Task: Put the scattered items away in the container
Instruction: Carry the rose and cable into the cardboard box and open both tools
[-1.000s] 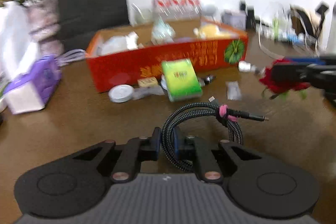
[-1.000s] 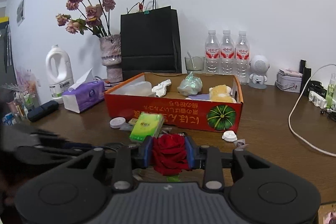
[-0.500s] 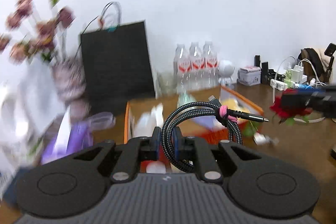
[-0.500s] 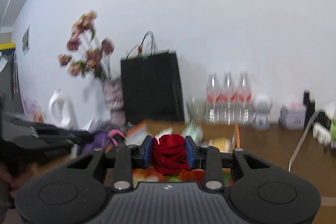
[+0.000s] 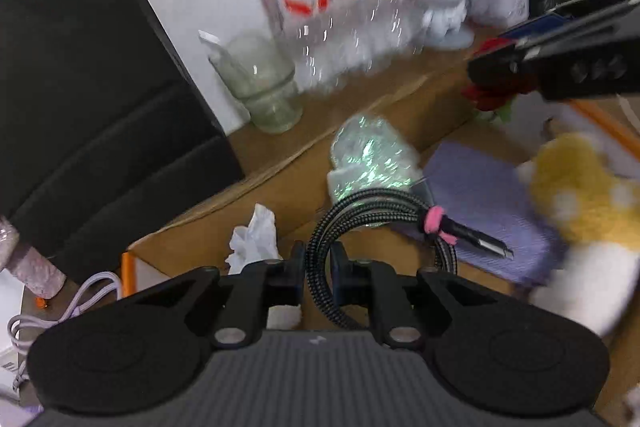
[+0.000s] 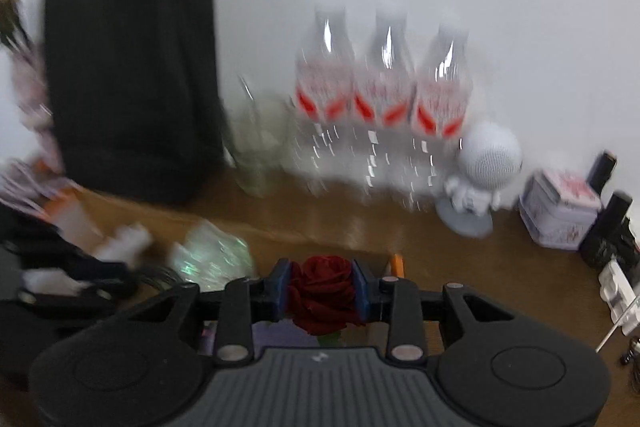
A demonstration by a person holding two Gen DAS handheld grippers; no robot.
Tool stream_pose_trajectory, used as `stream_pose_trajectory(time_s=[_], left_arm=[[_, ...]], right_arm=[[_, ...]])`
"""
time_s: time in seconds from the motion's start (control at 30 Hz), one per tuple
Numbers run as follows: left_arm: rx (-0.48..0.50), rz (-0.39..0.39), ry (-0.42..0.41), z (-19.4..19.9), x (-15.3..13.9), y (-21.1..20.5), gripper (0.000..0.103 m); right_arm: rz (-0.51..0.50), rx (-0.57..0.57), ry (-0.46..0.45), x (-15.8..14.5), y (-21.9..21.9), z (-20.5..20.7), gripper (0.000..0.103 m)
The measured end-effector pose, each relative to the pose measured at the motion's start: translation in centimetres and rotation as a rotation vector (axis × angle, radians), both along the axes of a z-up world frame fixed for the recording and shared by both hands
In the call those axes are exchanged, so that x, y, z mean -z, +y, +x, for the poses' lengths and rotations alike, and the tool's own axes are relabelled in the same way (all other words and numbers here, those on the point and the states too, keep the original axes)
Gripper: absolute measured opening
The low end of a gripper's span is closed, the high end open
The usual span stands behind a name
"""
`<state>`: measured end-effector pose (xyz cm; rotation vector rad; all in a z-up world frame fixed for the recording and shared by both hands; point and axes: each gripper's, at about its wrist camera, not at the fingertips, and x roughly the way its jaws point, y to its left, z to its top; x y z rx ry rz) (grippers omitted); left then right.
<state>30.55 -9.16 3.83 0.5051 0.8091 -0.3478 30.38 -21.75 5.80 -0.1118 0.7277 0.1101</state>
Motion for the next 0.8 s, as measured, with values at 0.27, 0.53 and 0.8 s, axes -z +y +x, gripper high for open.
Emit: stream_pose_trajectory(time_s=[0.27, 0.53, 0.8], left_arm=[[-0.08, -0.017, 0.094, 1.0, 1.8, 1.3, 0.014], [-0.16, -0.181, 0.095, -0.6, -5.0, 5.3, 0.043], [-0.369, -0.204, 0.172, -3.5, -10.9, 8.1, 0.064]], right_arm=[[-0.169, 0.0, 0.153, 4.4, 2.0, 2.8, 0.038], [-0.02, 0.002, 0.249, -0.3, 0.8, 2.2, 0.071], [0.241, -0.002, 0.393, -6.1, -1.0, -2.5, 0.085]])
